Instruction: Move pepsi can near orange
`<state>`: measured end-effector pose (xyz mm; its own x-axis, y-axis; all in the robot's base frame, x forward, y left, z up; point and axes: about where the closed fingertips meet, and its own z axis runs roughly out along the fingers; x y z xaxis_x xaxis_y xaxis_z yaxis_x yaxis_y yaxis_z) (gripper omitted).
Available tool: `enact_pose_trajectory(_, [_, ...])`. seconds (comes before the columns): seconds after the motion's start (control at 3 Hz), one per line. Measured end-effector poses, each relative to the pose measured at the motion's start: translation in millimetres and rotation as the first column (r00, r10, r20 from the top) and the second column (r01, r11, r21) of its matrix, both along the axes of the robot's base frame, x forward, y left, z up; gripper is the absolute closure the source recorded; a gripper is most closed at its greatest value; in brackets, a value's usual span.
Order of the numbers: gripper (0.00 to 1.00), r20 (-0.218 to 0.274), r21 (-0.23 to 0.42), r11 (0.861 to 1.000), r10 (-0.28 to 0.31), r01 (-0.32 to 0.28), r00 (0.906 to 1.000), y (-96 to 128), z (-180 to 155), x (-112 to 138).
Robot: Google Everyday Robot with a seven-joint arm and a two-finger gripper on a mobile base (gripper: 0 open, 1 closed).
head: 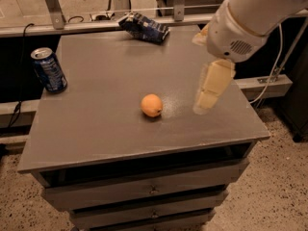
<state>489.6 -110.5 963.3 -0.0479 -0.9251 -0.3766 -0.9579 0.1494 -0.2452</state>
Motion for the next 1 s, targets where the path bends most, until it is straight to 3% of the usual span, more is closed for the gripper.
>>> enact_pose_trajectory(0.33, [0.0, 0.002, 0.123, 0.986, 0.111, -0.11, 0.9939, 84.1, -11.5, 28.6])
enact_pose_trajectory(1.0, [0.0, 0.02, 0.148, 0.981, 0.124, -0.126, 0.9921, 86.2, -7.4, 31.7])
